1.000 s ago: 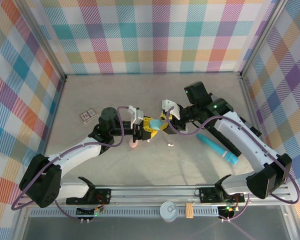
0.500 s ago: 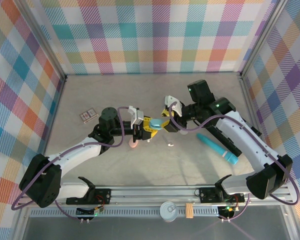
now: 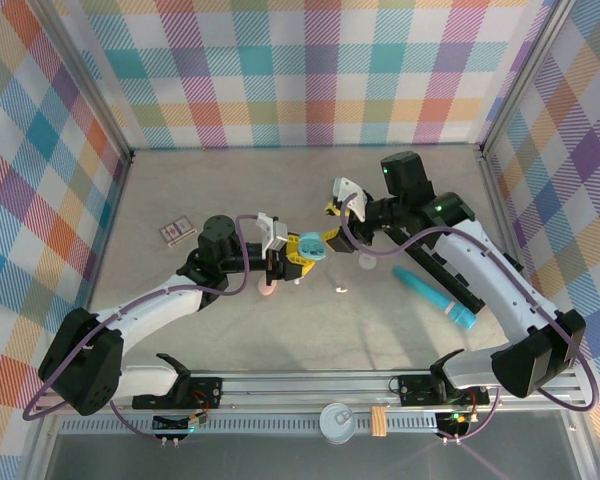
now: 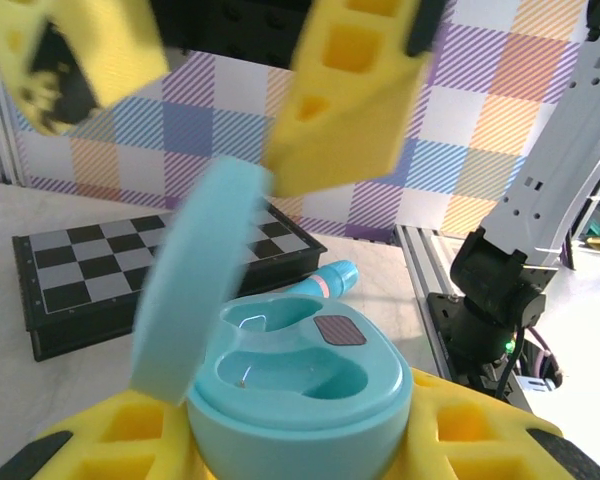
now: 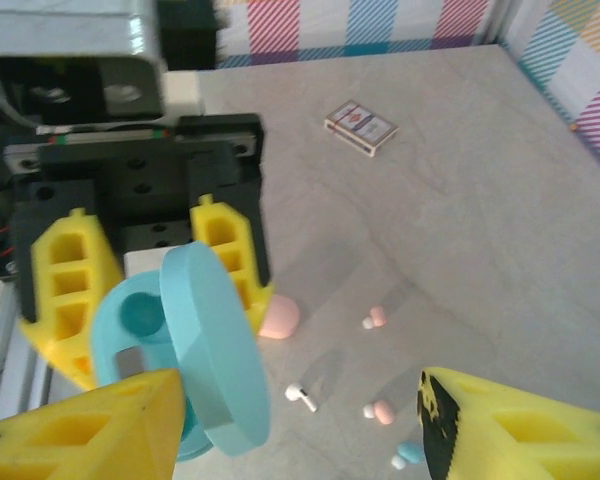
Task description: Insert the wireless bluetooth earbuds into the charging case
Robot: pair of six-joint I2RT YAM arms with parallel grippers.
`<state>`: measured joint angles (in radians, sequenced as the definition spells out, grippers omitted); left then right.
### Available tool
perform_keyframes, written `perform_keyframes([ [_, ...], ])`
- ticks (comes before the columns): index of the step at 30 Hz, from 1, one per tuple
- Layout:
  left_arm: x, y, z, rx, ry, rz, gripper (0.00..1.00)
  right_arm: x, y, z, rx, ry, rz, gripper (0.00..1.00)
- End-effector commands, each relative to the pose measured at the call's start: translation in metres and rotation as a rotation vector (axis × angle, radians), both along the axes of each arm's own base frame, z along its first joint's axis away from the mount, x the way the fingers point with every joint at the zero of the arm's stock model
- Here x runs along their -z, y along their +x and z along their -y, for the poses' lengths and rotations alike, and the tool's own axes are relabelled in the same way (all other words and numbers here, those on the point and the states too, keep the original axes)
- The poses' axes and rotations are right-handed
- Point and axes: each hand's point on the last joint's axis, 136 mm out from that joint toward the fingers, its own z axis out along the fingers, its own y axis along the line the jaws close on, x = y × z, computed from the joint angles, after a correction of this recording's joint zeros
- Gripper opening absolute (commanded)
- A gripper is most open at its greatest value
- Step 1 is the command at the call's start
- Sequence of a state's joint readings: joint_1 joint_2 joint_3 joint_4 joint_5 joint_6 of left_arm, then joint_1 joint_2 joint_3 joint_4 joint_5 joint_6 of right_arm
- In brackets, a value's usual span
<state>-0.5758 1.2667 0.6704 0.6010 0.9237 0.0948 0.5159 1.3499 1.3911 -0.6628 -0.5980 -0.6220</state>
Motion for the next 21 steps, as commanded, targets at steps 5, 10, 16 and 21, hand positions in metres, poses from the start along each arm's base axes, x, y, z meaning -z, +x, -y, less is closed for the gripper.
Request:
perform_keyframes([
  [5, -0.016, -0.012, -0.003, 0.032, -0.045, 0.087, 0.32, -0.015, 0.018, -0.004, 0.039, 0.027, 0.051, 0.64],
  [10, -0.015, -0.003, -0.007, -0.008, -0.062, 0.091, 0.32, -0.025, -0.006, -0.007, -0.066, 0.085, 0.058, 0.7],
  [16, -0.021, 0.012, -0.013, -0.043, -0.107, 0.111, 0.32, -0.05, -0.035, -0.002, -0.152, 0.209, 0.082, 0.73],
  [21, -0.024, 0.023, -0.023, -0.065, -0.115, 0.111, 0.32, -0.066, -0.019, 0.019, -0.016, 0.319, 0.059, 0.73],
])
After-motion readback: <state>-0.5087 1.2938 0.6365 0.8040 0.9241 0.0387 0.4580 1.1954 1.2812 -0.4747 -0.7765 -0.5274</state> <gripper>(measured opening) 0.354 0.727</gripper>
